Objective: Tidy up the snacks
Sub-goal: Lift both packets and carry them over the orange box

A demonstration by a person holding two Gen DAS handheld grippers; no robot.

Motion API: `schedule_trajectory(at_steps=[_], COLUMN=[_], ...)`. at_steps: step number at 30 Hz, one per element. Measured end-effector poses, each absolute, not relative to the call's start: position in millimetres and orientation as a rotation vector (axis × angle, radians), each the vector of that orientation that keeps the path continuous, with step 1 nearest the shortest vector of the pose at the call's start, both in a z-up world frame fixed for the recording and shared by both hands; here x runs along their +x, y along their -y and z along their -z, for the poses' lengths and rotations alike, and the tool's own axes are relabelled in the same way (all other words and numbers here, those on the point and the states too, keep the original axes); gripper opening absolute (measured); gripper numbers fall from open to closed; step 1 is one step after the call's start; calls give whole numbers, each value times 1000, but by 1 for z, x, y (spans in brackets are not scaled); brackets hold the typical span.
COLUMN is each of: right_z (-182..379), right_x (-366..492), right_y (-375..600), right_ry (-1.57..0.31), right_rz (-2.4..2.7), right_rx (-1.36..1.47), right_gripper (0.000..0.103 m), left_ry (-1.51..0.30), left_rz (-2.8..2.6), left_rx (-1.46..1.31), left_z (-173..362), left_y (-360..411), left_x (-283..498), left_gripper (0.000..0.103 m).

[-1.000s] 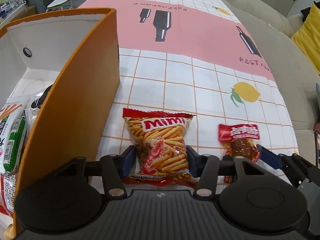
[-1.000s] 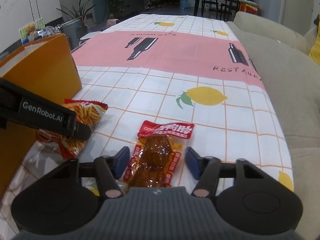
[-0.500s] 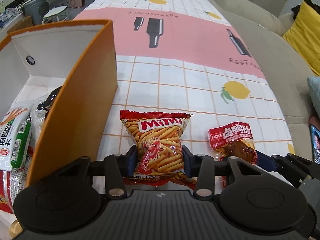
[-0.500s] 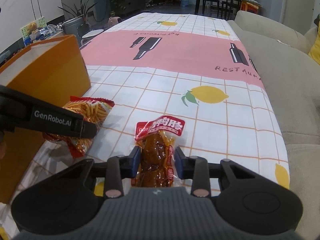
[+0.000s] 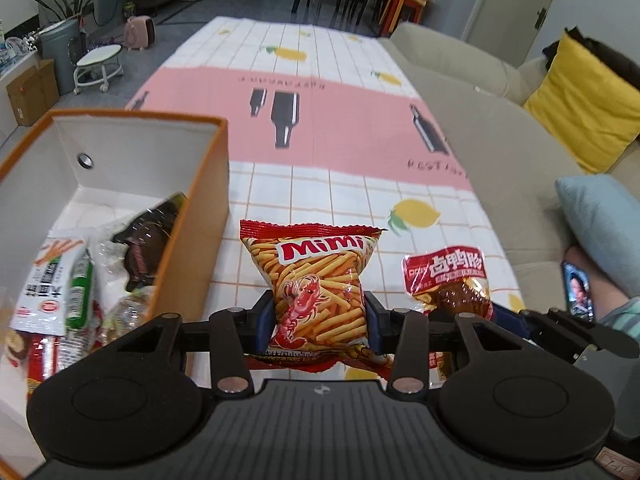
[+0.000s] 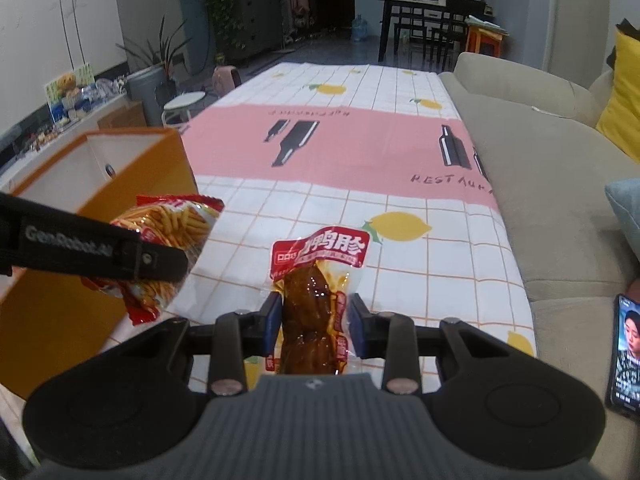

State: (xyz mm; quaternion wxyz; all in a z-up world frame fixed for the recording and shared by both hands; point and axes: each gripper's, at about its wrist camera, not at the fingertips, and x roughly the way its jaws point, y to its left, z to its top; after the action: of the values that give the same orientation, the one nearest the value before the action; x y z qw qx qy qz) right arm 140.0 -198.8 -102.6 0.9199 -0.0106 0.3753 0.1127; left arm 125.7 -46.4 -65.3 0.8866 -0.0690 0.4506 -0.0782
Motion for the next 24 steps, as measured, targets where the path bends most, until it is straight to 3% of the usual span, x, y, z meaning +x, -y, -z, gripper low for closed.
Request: schedule_trajectory(at_steps=[24], right_z=[5], right_x=[83], right_y=[113], right_ry=[-625], right_rz=[-452], right_rx=[21], right_gripper=[32], left_ry=[-739], left_rz=[123], left_rx=[-53], left_z=[-37], left_y=[-41], left_x=[68], left_gripper=[49])
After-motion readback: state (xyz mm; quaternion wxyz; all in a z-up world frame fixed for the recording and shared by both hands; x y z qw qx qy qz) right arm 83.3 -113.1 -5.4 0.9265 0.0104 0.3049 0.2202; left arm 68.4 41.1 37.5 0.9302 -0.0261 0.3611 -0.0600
